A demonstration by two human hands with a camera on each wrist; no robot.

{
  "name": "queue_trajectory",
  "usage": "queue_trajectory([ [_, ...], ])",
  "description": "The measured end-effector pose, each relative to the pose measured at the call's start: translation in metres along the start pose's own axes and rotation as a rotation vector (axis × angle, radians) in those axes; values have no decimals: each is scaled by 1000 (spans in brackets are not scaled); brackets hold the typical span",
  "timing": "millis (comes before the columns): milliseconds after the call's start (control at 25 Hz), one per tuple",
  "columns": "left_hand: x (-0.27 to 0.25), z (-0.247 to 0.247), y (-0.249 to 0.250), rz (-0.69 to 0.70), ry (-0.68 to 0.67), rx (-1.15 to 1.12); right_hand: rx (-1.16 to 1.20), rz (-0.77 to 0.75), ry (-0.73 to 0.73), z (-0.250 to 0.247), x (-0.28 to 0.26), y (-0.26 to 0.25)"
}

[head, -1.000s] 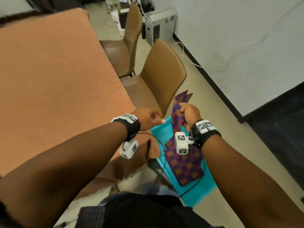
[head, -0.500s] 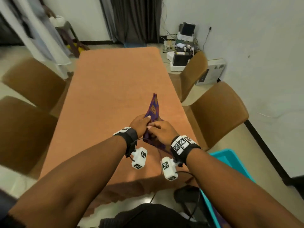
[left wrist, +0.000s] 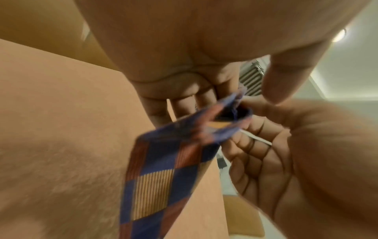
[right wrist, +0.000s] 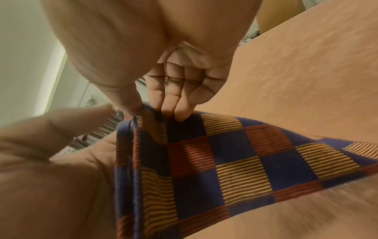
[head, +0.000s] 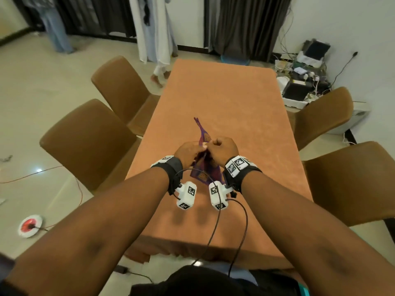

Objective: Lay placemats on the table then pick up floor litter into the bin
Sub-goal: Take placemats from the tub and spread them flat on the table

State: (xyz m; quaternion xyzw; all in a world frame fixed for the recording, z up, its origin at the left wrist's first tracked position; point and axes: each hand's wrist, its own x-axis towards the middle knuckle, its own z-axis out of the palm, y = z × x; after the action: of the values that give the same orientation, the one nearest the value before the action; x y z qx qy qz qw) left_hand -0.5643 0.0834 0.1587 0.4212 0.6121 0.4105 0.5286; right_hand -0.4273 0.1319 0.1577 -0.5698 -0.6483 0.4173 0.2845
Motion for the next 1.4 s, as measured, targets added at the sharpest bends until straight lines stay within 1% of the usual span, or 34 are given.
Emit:
queue_trajectory([
  [40, 8, -9, 3, -32, 95, -19, -7, -43, -65, 9, 6, -1],
  [80, 17, -18, 3, -43, 172, 69, -28, -84, -149, 16, 6, -2],
  [120, 25, -26, 1, -39, 216, 170, -57, -136, -254, 25, 9, 1],
  [160, 32, -32, -3, -32, 220, 244, -90, -197, -342, 31, 9, 4],
  [200, 39, -38, -7, -38, 210, 299, -88, -229, -376, 37, 16, 10],
  [240, 44, -44, -9, -45, 187, 349, -53, -218, -338, 39, 23, 13],
  [320, 50, -55, -7, -26, 118, 407, 16, -150, -160, 35, 50, 23],
  [360, 54, -62, -4, -18, 85, 426, 12, -121, -144, 30, 66, 28],
  [400, 58, -68, 1, -10, 62, 439, -43, -120, -212, 25, 81, 30],
  [480, 67, -82, 10, 17, 30, 419, -239, -198, -465, 21, 106, 30],
  [520, 72, -91, 13, 13, 22, 371, -295, -232, -578, 23, 114, 27],
  [560, 78, -98, 17, 2, 21, 313, -296, -251, -666, 26, 121, 26],
  [600, 81, -105, 21, -20, 13, 252, -222, -240, -755, 29, 126, 25],
  [640, 84, -111, 25, -37, 21, 219, -141, -195, -831, 33, 131, 25],
  [720, 90, -125, 27, -60, 88, 224, -104, -130, -903, 36, 144, 30],
  [800, 102, -149, 16, -82, 185, 308, -116, -60, -883, 35, 159, 38],
  [840, 111, -163, 6, -109, 204, 347, -153, -39, -825, 36, 166, 42],
  [920, 130, -186, -15, -191, 186, 465, -221, -2, -656, 33, 181, 43],
  [960, 137, -192, -23, -225, 175, 529, -242, 16, -547, 35, 188, 44],
  [1040, 155, -202, -33, -231, 209, 631, -330, 17, -336, 45, 203, 41],
  [1080, 162, -204, -38, -220, 232, 659, -387, 14, -280, 51, 209, 45],
  [1120, 172, -207, -45, -217, 247, 674, -449, 19, -283, 58, 213, 48],
  [1200, 186, -212, -62, -238, 257, 701, -604, 3, -386, 72, 219, 59],
  [1240, 193, -216, -72, -256, 260, 717, -676, -23, -400, 77, 223, 66],
  [1280, 199, -219, -80, -271, 266, 731, -724, -41, -371, 79, 226, 70],
  [1320, 204, -223, -85, -271, 273, 739, -728, -28, -317, 81, 230, 73],
  [1400, 213, -229, -87, -233, 289, 720, -674, 45, -202, 82, 240, 70],
])
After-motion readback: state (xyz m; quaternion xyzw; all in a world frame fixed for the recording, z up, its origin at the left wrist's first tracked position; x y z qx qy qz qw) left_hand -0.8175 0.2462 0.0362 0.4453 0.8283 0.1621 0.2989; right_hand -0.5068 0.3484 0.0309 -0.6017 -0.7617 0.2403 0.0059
